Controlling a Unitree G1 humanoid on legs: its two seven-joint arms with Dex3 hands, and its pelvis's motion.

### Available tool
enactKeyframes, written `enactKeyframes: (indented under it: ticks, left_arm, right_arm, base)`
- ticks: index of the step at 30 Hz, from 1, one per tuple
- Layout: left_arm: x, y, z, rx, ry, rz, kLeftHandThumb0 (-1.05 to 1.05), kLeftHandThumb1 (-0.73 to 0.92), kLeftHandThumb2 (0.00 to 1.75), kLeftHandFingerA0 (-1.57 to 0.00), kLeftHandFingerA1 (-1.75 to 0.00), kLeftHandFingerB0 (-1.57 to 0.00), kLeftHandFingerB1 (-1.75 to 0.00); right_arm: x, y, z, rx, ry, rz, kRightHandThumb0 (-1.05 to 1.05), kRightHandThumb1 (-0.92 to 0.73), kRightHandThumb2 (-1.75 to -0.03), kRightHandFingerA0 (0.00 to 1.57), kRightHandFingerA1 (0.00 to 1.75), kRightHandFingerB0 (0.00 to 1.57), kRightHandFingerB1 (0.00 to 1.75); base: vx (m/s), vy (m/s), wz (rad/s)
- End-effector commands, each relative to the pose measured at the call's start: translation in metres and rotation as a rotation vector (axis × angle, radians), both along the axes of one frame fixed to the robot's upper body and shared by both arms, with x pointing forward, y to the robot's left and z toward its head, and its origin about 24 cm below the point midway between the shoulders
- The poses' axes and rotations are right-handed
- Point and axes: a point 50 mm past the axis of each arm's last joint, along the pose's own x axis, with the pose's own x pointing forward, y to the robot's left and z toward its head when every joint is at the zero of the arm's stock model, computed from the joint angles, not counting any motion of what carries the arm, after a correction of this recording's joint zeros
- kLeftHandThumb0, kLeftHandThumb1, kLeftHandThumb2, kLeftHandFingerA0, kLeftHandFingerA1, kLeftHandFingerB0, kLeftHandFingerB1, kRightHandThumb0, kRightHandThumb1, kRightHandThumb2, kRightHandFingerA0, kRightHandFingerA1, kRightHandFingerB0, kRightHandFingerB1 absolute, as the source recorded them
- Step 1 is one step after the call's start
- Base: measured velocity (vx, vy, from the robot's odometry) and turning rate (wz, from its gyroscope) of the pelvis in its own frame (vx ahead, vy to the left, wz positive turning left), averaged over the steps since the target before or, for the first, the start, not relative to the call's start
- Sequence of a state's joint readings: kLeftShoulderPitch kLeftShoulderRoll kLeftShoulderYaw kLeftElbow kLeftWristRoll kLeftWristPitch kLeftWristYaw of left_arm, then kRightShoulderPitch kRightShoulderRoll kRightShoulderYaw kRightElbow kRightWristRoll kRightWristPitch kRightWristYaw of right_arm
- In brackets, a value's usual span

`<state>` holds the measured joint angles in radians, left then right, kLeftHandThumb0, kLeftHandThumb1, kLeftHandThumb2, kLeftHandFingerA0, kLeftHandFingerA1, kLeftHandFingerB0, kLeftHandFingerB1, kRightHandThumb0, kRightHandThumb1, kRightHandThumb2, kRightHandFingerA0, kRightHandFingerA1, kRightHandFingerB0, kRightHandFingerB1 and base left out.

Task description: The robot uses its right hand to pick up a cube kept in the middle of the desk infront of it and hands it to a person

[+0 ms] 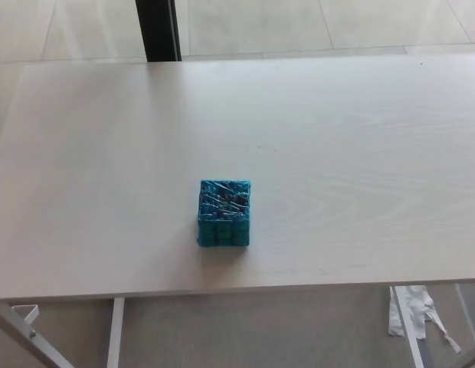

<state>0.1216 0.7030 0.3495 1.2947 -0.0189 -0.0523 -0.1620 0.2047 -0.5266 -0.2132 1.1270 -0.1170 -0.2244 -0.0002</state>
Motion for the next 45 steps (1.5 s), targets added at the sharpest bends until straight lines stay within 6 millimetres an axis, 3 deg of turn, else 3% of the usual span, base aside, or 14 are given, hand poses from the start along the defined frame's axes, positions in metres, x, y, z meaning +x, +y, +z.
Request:
enactKeyframes:
  ticks: [1,4,6,7,8,11,12,13,19,29,35,36,37,45]
  left_arm:
    - [0.005,0.004,0.006,-0.018,-0.045,-0.009,-0.5,0.61,0.59,-0.55,-0.54,-0.51,-0.39]
    - [0.007,0.004,0.006,-0.012,-0.053,0.002,-0.54,0.47,0.86,-0.54,-0.65,-0.46,-0.54]
    - [0.008,0.004,0.006,-0.016,-0.061,0.003,-0.51,0.6,0.58,-0.56,-0.56,-0.53,-0.4]
    - [0.009,0.004,0.006,-0.018,-0.068,0.008,-0.49,0.61,0.58,-0.56,-0.54,-0.53,-0.4]
    - [0.009,0.004,0.006,-0.02,-0.071,0.009,-0.5,0.61,0.58,-0.56,-0.54,-0.53,-0.4]
    - [0.01,0.001,0.004,-0.03,-0.107,0.018,-0.59,0.6,0.58,-0.52,-0.53,-0.51,-0.39]
    - [0.01,0.001,0.003,-0.037,-0.142,0.038,-0.64,0.56,0.58,-0.53,-0.54,-0.52,-0.39]
    - [0.01,0.001,0.004,-0.05,-0.175,0.061,-0.65,0.55,0.57,-0.46,-0.52,-0.49,-0.39]
    - [0.015,0.004,0.009,-0.065,-0.491,0.27,-0.66,0.4,0.82,-0.62,-0.62,-0.45,-0.5]
    - [0.013,0.005,0.009,-0.055,-0.552,0.342,-0.62,0.53,0.57,-0.68,-0.54,-0.53,-0.38]
    - [0.013,0.004,0.008,-0.059,-0.517,0.309,-0.63,0.52,0.57,-0.74,-0.6,-0.53,-0.39]
    - [0.012,0.004,0.008,-0.056,-0.501,0.302,-0.63,0.53,0.57,-0.75,-0.59,-0.54,-0.39]
    - [0.011,0.005,0.008,-0.048,-0.481,0.291,-0.63,0.54,0.57,-0.69,-0.56,-0.53,-0.38]
    - [0.01,0.003,0.005,-0.047,-0.439,0.289,-0.59,0.53,0.56,-0.72,-0.57,-0.54,-0.4]
  right_arm:
    - [0.004,-0.012,0.014,-0.061,-0.094,-0.018,-0.64,-0.52,-0.57,0.43,0.53,0.41,0.33]
    - [0.01,-0.018,0.023,-0.013,-0.253,-0.146,-0.74,-0.46,-0.82,0.5,0.64,0.35,0.44]
    - [0.019,-0.027,0.036,0.0,-0.397,-0.24,-0.64,-0.54,-0.57,0.71,0.73,0.43,0.34]
    - [0.026,-0.034,0.046,-0.057,-0.461,-0.266,-0.68,-0.45,-0.88,0.87,0.84,0.32,0.48]
    - [0.029,-0.037,0.051,-0.087,-0.477,-0.281,-0.74,-0.6,-0.59,0.87,0.85,0.41,0.33]
    - [0.032,-0.044,0.059,-0.12,-0.503,-0.312,-0.67,-0.45,-0.88,0.88,0.83,0.3,0.48]
    - [0.032,-0.045,0.061,-0.126,-0.523,-0.322,-0.7,-0.57,-0.58,0.8,0.69,0.4,0.33]
    - [0.032,-0.045,0.062,-0.126,-0.54,-0.334,-0.8,-0.5,-0.86,0.71,0.69,0.34,0.45]
    - [0.041,-0.049,0.076,-0.156,-0.675,-0.378,-0.79,-0.51,-0.86,0.48,0.61,0.28,0.43]
    - [0.063,-0.045,0.116,-0.242,-0.99,-0.362,-0.58,-0.55,-0.58,0.61,0.54,0.44,0.34]
    - [0.112,-0.01,0.205,-0.259,-1.362,-0.061,-0.86,-0.5,-0.87,0.58,0.64,0.36,0.45]
    - [0.119,0.001,0.221,-0.267,-1.39,0.015,-0.79,-0.57,-0.58,0.62,0.62,0.41,0.41]
    - [0.126,0.01,0.236,-0.282,-1.416,0.074,-0.82,-0.45,-0.86,0.61,0.65,0.38,0.53]
    - [0.177,0.094,0.318,-0.2,-1.593,0.548,-0.71,-0.6,-0.59,0.48,0.44,0.33,0.31]
  base:
    - [0.0,0.0,0.0]
    - [0.0,0.0,0.0]
    - [0.0,0.0,0.0]
    - [0.0,0.0,0.0]
    - [0.0,0.0,0.0]
    - [0.0,0.0,0.0]
    - [0.0,0.0,0.0]
    - [0.0,0.0,0.0]
    - [0.0,0.0,0.0]
    - [0.0,0.0,0.0]
    - [0.0,0.0,0.0]
    - [0.0,0.0,0.0]
    - [0.0,0.0,0.0]
    - [0.0,0.0,0.0]
